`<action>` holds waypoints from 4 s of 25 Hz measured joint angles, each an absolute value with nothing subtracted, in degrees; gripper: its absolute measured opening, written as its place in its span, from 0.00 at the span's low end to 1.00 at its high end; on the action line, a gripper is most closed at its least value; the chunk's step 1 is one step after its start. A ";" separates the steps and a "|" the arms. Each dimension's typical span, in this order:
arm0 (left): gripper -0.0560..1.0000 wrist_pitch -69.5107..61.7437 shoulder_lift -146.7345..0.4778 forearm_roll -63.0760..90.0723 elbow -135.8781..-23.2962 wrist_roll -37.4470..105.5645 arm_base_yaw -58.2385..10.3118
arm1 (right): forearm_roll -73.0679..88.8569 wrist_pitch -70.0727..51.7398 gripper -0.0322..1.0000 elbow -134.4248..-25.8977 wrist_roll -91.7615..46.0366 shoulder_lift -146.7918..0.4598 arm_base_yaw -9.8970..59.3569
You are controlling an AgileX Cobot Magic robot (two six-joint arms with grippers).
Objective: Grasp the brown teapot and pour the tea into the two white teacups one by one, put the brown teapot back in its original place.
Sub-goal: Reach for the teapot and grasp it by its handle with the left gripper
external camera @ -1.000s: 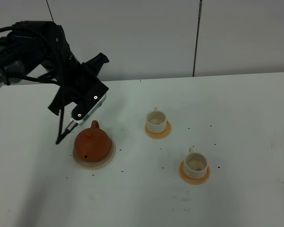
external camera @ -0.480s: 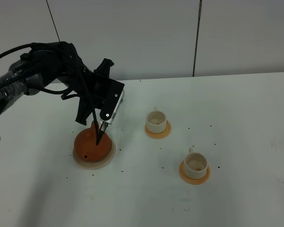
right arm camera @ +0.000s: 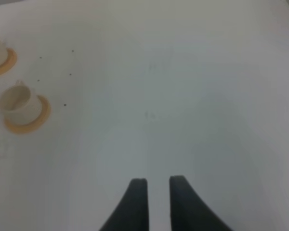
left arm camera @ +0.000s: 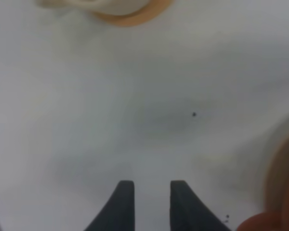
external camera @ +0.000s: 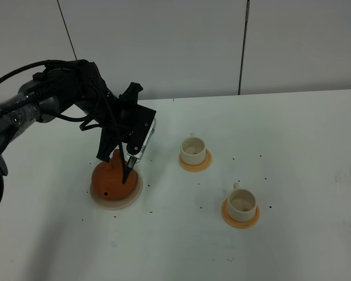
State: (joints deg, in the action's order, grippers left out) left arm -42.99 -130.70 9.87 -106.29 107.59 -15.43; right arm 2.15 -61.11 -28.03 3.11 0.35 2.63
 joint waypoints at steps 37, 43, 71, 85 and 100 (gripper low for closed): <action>0.29 -50.35 -130.70 4.86 -106.29 102.32 -14.14 | 2.15 -61.11 0.14 -28.03 3.11 0.35 2.63; 0.29 -52.04 -130.70 3.73 -106.29 100.99 -13.87 | 2.15 -61.11 0.14 -28.03 3.09 0.35 2.63; 0.29 -49.79 -130.70 1.69 -106.29 96.64 -13.21 | 2.15 -61.11 0.18 -28.01 3.09 0.35 2.63; 0.29 -54.18 -130.70 1.69 -114.81 94.38 -13.21 | 2.15 -61.11 0.18 -28.01 3.09 0.35 2.63; 0.29 -68.08 -130.54 2.82 -126.27 103.62 -13.21 | 2.28 -61.11 0.18 -28.01 3.09 0.35 2.63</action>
State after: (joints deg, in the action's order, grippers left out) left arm -68.08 -130.54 2.82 -126.27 103.62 -13.21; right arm 2.28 -61.11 -28.01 3.09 0.35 2.63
